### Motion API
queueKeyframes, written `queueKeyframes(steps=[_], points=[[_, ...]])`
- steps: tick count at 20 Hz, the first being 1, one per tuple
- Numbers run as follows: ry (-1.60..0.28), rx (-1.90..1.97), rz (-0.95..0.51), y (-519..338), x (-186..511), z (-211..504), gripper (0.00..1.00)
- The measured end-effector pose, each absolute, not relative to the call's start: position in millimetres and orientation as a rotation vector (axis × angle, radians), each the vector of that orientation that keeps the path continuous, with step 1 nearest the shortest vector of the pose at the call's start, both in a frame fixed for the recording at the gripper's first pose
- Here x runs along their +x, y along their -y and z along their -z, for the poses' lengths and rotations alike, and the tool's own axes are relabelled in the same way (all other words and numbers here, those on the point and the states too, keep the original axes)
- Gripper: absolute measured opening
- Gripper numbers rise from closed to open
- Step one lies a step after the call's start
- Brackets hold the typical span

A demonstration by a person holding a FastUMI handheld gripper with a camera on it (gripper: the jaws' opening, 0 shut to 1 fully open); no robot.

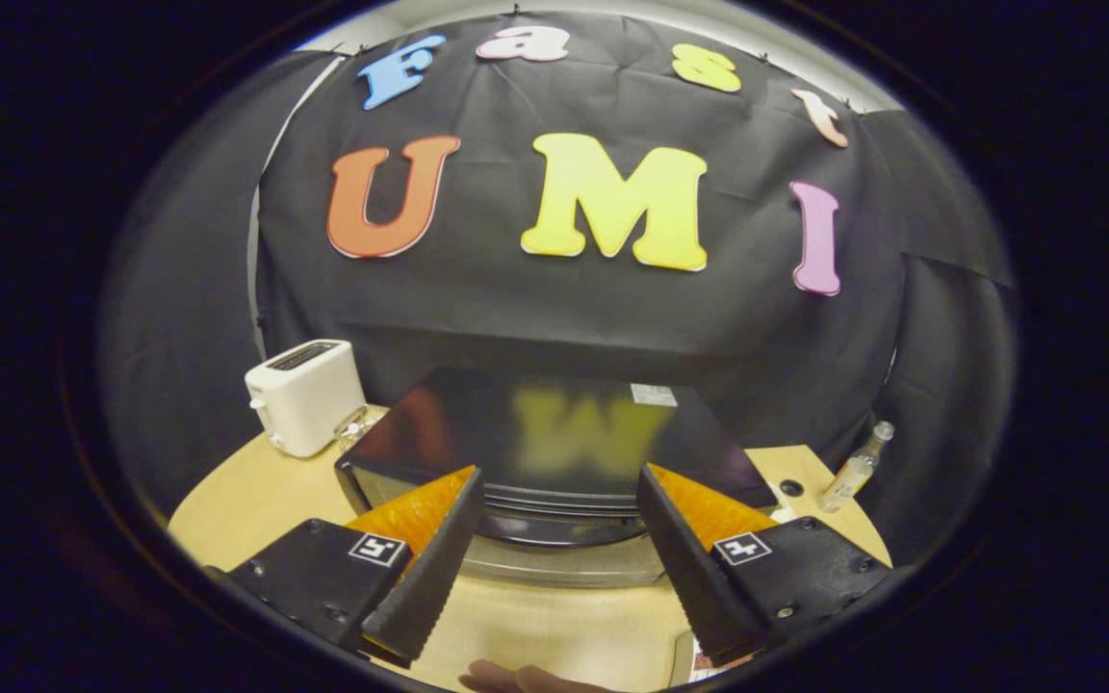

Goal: Open the toaster oven, put the food inside, and close the toaster oven door.

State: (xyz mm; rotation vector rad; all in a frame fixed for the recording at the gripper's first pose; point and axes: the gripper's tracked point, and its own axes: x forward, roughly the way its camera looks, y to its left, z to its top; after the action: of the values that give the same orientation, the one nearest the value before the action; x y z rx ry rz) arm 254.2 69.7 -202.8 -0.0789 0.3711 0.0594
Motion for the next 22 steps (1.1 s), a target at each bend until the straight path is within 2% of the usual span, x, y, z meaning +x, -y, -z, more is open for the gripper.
queueKeyframes(steps=[8,13,22], points=[[-0.516,-0.005,-0.081,-73.8,268.4,218.5,1.00],[-0.544,0.015,-0.090,-73.2,258.7,219.7,1.00],[-0.553,-0.055,-0.070,-71.6,168.5,255.0,1.00]])
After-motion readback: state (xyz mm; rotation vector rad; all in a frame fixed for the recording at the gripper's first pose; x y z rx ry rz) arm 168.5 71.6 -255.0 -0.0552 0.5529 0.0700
